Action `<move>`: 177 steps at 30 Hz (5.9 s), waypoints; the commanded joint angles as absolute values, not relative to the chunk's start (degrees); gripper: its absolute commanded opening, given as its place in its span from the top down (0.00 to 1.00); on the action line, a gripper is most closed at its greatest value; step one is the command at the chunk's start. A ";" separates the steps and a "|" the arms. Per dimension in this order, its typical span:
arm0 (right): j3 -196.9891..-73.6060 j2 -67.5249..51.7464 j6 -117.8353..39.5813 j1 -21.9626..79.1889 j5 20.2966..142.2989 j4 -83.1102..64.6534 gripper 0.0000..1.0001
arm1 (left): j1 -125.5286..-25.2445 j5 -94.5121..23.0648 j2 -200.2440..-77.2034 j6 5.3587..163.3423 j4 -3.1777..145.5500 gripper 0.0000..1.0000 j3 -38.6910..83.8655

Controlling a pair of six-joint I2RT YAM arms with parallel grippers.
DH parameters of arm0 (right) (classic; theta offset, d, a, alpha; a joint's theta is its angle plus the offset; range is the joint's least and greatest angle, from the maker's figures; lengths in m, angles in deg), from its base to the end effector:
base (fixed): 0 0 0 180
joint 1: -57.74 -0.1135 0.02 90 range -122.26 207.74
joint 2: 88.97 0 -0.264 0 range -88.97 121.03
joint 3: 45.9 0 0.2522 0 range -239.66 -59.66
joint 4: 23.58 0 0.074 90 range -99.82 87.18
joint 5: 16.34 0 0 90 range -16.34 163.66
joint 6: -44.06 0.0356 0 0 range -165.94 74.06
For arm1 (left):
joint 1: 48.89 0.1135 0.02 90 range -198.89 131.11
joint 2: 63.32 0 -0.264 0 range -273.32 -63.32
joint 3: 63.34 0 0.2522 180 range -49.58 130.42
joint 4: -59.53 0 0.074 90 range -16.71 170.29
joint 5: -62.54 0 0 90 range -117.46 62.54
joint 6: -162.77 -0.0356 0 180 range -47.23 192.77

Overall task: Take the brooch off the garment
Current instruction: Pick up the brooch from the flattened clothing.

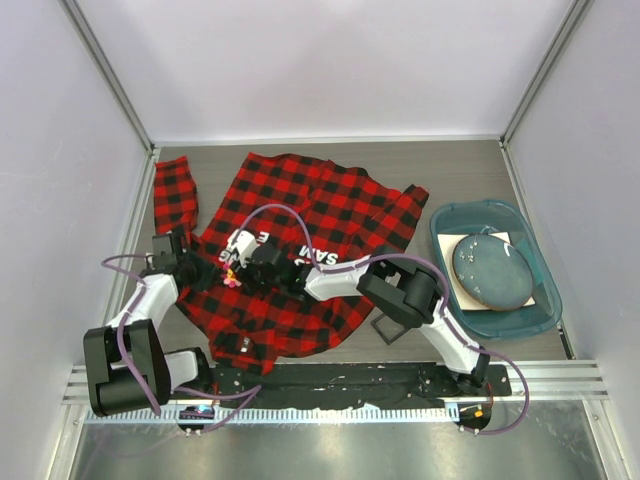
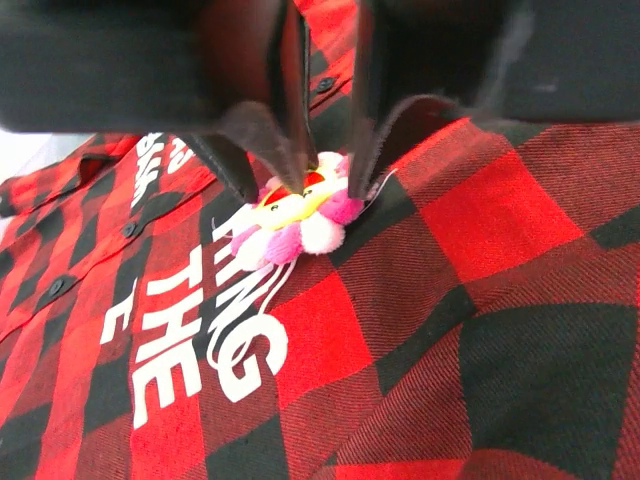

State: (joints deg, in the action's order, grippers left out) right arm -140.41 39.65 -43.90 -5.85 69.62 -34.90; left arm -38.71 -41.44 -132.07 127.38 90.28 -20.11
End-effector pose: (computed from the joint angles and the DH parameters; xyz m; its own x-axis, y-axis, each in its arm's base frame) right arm 0.2222 0.4418 0.1359 -0.2030 -0.3288 -0.9223 -0.8578 0.5139 0.0055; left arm 0.2104 0.0290 0.1606 -0.4419 -0.8831 -0.1578 -0.6902 0.4470 -0.5690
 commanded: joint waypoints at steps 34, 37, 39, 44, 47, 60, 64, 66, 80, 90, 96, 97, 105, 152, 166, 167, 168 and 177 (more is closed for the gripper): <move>-143.78 39.53 -42.42 -6.07 70.32 -35.58 0.62 | -38.60 -43.54 -130.38 129.38 76.63 0.89 -27.08; -143.25 38.91 -43.83 -6.07 69.88 -35.49 0.61 | -38.69 -43.28 -130.29 128.50 77.94 0.97 -26.56; -142.55 38.56 -44.53 -6.07 70.05 -35.92 0.59 | -38.78 -43.20 -130.47 128.32 78.73 1.00 -26.03; -141.23 37.60 -48.31 -6.07 72.07 -37.16 0.51 | -38.69 -43.63 -130.82 128.49 82.60 1.00 -24.19; -140.00 36.81 -50.59 -6.16 72.34 -38.82 0.47 | -38.60 -42.85 -130.55 129.11 87.69 1.00 -22.08; -138.68 37.33 -52.36 -8.44 70.49 -43.92 0.28 | -38.69 -43.46 -131.96 129.02 97.02 1.00 -16.54; -140.34 38.91 -50.87 -8.62 70.49 -44.19 0.26 | -38.78 -44.78 -132.22 129.55 97.55 1.00 -16.18; -140.78 39.96 -50.60 -8.71 70.06 -44.63 0.26 | -38.69 -45.13 -132.22 129.72 98.07 1.00 -15.75; -140.97 43.57 -48.32 -9.14 60.21 -47.52 0.47 | -38.69 -44.95 -130.20 130.08 99.92 1.00 -15.13; -137.45 42.95 -42.08 -8.97 58.36 -52.53 0.81 | -38.60 -43.03 -131.87 122.27 102.99 0.64 -9.51; -134.64 42.34 -36.46 -8.62 60.03 -55.87 0.81 | -38.16 -42.23 -130.29 122.16 102.13 0.34 -9.50; -134.20 42.34 -35.84 -8.44 60.03 -56.31 0.81 | -38.16 -42.14 -130.38 122.51 101.51 0.33 -9.85; -132.00 41.90 -32.23 -7.48 62.32 -58.34 0.73 | -38.16 -47.50 -136.87 124.80 92.11 0.34 -11.00; -112.57 25.55 -6.50 1.40 75.68 -67.75 0.32 | -56.18 -48.64 -137.32 128.05 81.73 0.34 -13.55; -113.54 24.32 4.85 0.09 71.64 -59.39 0.32 | -56.45 -50.49 -132.06 128.40 82.87 0.28 -16.71; -113.45 24.32 5.12 -0.44 71.64 -59.57 0.32 | -56.45 -50.49 -131.79 128.41 82.87 0.27 -16.80; -113.54 24.32 5.21 -0.62 71.72 -59.57 0.32 | -56.45 -50.40 -131.61 128.49 83.22 0.27 -16.71; -113.54 23.00 7.40 -2.64 68.31 -58.17 0.32 | -56.44 -51.02 -130.99 128.49 84.28 0.24 -16.97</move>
